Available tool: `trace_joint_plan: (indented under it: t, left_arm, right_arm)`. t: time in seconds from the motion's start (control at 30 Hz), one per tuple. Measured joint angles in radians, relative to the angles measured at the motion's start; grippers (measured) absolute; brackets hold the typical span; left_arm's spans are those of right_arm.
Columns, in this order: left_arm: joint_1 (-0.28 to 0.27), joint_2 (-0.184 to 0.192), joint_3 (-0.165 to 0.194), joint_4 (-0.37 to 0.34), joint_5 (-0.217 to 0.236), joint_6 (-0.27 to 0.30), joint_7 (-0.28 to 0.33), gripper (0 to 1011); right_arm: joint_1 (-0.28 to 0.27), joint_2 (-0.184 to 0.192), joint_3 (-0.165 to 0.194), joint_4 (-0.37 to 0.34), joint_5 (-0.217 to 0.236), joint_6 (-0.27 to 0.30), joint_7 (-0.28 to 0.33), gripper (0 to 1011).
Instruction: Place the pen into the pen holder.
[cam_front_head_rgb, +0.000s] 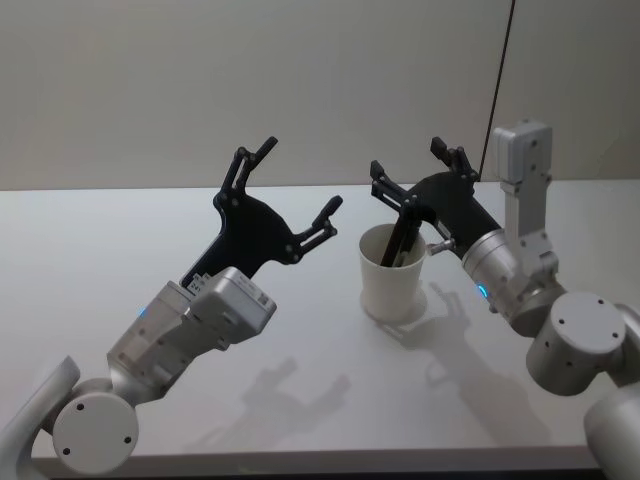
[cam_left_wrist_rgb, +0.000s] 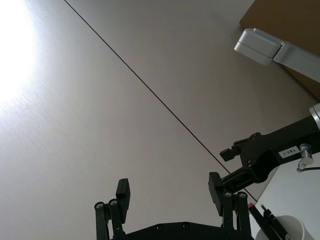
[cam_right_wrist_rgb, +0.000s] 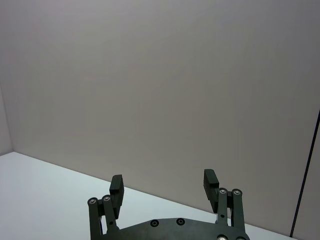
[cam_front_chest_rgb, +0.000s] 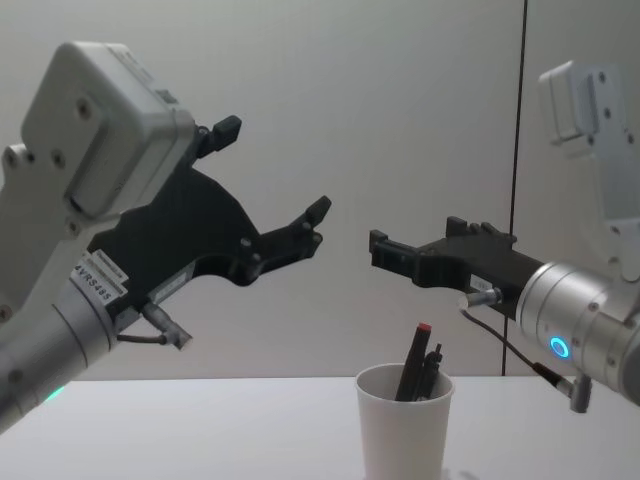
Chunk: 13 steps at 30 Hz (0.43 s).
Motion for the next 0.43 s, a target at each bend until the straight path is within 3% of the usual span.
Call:
trace_joint_plan:
  t: [0.43]
  left_arm:
    - [0.000,0.000,0.000,0.000,0.000,0.000,0.000,1004]
  right_arm:
    - [-0.002,0.001,0.001,-0.004,0.002,0.000,0.001,1002]
